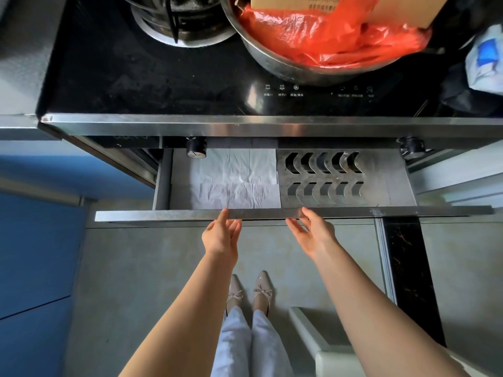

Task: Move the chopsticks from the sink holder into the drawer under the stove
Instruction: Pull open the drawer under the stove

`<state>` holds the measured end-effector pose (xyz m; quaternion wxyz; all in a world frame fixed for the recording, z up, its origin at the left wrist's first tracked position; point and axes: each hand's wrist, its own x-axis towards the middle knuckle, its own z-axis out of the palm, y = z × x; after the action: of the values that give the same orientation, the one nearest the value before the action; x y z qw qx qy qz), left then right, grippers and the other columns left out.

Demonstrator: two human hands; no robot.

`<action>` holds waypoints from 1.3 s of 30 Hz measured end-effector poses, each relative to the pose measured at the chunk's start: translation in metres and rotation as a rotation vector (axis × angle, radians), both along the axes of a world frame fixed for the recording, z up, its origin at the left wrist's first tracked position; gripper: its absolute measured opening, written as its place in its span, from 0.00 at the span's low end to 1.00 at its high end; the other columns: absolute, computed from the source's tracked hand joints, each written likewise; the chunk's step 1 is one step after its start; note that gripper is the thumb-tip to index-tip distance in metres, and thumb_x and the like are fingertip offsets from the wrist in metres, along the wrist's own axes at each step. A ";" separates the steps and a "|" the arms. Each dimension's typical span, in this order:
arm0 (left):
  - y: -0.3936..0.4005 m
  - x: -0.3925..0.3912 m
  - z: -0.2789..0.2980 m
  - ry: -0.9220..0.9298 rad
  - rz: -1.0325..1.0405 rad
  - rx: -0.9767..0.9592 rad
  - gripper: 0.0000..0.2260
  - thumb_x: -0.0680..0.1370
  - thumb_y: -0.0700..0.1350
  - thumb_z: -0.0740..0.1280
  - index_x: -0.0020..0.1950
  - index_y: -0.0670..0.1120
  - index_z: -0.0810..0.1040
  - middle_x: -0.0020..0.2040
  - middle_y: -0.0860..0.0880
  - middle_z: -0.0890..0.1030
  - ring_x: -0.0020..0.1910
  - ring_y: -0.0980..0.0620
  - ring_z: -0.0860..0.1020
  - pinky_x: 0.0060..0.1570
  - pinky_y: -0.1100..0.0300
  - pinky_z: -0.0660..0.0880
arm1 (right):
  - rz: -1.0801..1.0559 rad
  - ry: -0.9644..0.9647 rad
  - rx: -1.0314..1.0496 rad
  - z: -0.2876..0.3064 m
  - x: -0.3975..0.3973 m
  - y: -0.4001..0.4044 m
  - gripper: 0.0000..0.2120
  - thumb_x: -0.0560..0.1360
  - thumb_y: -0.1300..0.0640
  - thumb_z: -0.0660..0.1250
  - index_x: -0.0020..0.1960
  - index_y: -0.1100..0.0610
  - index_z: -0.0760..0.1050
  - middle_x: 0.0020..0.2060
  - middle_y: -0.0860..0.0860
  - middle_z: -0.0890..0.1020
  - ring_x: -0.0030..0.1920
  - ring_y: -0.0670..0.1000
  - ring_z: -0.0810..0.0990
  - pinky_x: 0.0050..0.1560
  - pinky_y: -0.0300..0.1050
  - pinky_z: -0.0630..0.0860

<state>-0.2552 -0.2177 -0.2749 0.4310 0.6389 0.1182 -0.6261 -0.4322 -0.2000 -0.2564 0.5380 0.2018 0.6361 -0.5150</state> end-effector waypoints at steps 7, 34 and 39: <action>0.018 0.003 0.007 0.014 0.010 -0.013 0.24 0.78 0.42 0.70 0.70 0.35 0.67 0.41 0.42 0.78 0.48 0.45 0.82 0.42 0.58 0.82 | -0.011 0.003 -0.003 0.000 0.002 0.017 0.05 0.76 0.68 0.65 0.51 0.66 0.70 0.46 0.59 0.74 0.40 0.54 0.76 0.52 0.56 0.78; 0.072 0.016 0.020 0.049 -0.043 0.061 0.15 0.80 0.38 0.66 0.64 0.33 0.72 0.49 0.38 0.78 0.49 0.43 0.80 0.57 0.53 0.76 | -0.028 -0.030 0.097 0.012 0.011 0.070 0.03 0.76 0.69 0.64 0.50 0.67 0.73 0.47 0.61 0.75 0.49 0.58 0.77 0.60 0.58 0.75; 0.069 0.021 0.028 0.117 -0.047 0.088 0.17 0.81 0.38 0.63 0.69 0.33 0.69 0.65 0.33 0.75 0.62 0.38 0.77 0.59 0.50 0.74 | -0.021 -0.077 0.142 0.019 0.009 0.072 0.04 0.76 0.69 0.64 0.42 0.66 0.73 0.43 0.63 0.76 0.44 0.59 0.77 0.55 0.55 0.77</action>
<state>-0.2343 -0.1485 -0.2469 0.3800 0.6221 0.1556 -0.6667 -0.4234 -0.1284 -0.2378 0.5408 0.2657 0.6478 -0.4661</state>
